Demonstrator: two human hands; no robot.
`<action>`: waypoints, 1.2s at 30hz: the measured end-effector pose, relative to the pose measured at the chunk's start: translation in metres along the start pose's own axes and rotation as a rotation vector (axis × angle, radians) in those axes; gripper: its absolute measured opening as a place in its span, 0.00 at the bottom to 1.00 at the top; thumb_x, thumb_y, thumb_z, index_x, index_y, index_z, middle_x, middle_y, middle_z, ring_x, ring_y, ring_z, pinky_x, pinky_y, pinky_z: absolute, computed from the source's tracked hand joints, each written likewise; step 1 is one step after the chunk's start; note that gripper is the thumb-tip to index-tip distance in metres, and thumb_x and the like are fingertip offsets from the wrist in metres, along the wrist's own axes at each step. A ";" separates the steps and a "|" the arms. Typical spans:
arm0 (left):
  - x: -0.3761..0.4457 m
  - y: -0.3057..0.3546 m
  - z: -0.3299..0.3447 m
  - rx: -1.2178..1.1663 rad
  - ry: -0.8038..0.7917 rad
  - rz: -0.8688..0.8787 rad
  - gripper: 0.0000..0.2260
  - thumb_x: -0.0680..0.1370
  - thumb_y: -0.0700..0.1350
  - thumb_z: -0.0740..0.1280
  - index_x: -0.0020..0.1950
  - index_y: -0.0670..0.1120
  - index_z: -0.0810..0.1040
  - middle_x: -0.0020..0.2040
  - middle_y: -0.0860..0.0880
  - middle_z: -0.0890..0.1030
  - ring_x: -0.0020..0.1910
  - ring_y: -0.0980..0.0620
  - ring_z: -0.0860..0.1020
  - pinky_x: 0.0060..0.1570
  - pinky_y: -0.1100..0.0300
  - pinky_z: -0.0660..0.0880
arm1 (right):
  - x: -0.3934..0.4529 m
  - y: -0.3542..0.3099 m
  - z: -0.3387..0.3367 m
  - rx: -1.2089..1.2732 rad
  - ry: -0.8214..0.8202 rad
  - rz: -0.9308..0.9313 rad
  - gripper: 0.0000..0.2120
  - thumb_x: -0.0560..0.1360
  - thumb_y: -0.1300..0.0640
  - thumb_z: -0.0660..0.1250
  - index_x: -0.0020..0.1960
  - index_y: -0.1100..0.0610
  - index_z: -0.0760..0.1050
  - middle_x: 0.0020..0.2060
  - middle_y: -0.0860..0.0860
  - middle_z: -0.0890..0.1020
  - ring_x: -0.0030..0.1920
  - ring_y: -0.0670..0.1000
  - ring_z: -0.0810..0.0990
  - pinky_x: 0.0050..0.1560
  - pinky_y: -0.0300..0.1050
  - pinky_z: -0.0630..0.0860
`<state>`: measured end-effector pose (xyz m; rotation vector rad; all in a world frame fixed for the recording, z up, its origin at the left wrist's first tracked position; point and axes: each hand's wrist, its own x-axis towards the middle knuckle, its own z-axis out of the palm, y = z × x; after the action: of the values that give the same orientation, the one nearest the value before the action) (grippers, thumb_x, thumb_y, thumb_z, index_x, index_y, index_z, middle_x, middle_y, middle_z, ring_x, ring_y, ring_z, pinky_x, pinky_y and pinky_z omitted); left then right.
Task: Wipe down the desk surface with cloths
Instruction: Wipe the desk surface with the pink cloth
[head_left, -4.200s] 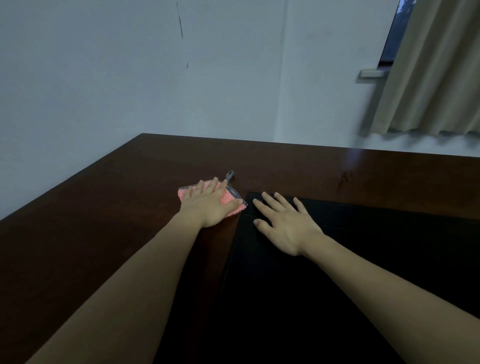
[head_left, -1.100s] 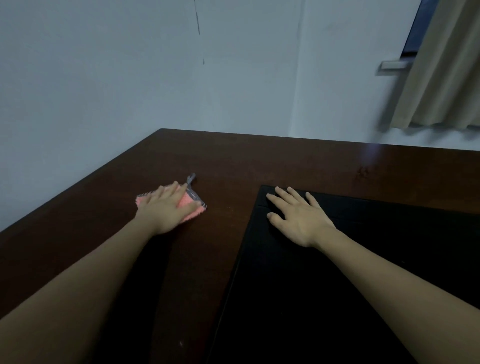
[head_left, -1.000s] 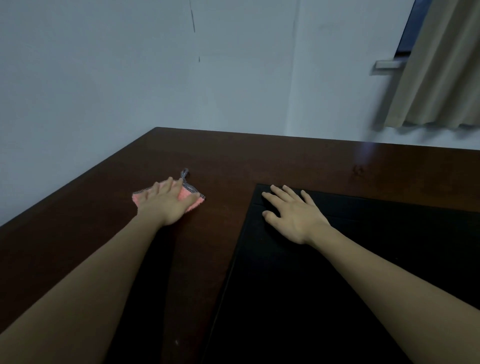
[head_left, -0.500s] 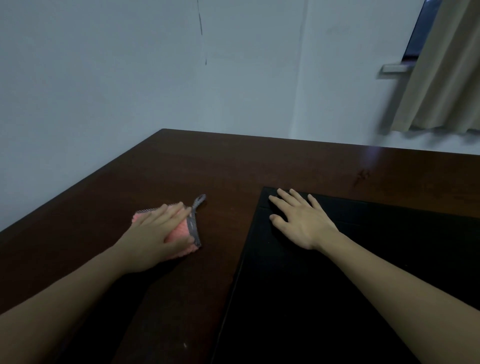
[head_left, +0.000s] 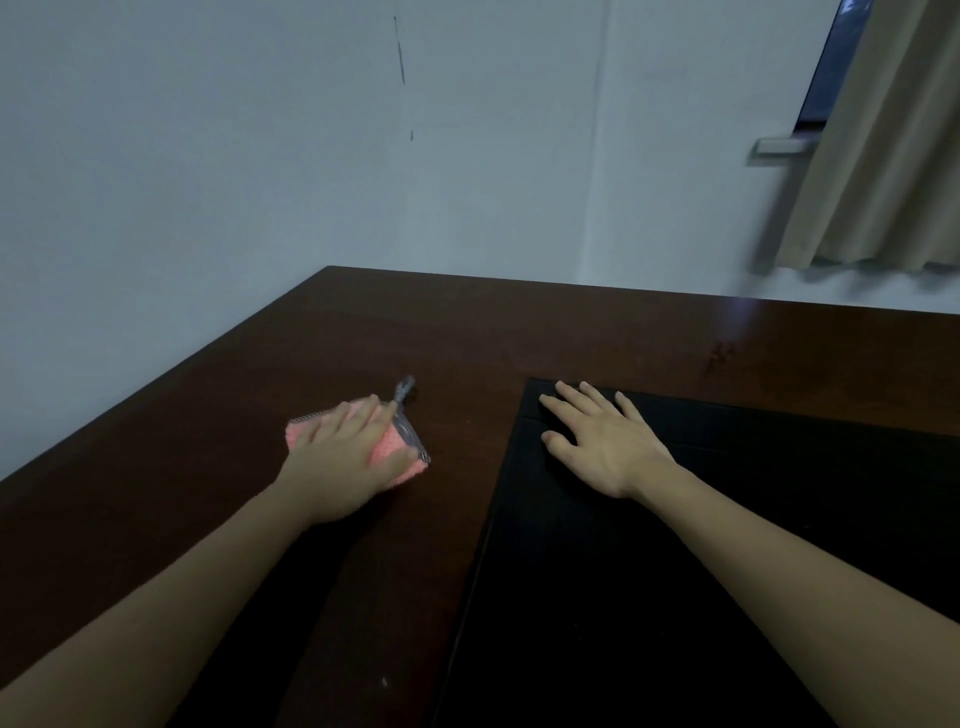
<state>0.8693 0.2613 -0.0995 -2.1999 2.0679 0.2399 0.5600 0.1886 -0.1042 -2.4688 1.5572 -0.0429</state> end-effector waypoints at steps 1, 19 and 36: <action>-0.012 0.001 0.004 0.020 0.015 0.061 0.47 0.67 0.80 0.32 0.81 0.58 0.38 0.82 0.56 0.40 0.82 0.49 0.42 0.78 0.45 0.43 | 0.000 0.000 0.000 -0.003 0.000 -0.001 0.29 0.84 0.39 0.47 0.83 0.43 0.48 0.83 0.45 0.45 0.82 0.48 0.41 0.80 0.58 0.40; 0.035 0.001 -0.009 -0.033 0.001 -0.064 0.38 0.78 0.73 0.43 0.83 0.56 0.41 0.83 0.51 0.41 0.82 0.45 0.43 0.79 0.41 0.44 | 0.018 -0.046 -0.010 0.002 -0.027 -0.048 0.29 0.84 0.37 0.48 0.82 0.45 0.53 0.83 0.46 0.49 0.82 0.53 0.42 0.78 0.65 0.37; 0.079 -0.099 -0.016 -0.027 0.056 -0.190 0.43 0.72 0.76 0.40 0.83 0.56 0.43 0.83 0.51 0.44 0.82 0.44 0.46 0.79 0.41 0.46 | 0.078 -0.113 0.011 0.014 -0.044 -0.172 0.28 0.85 0.39 0.49 0.83 0.45 0.52 0.83 0.46 0.50 0.82 0.52 0.43 0.79 0.64 0.39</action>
<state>0.9733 0.1870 -0.1016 -2.4255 1.8747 0.1912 0.6961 0.1673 -0.0997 -2.5684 1.3196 -0.0266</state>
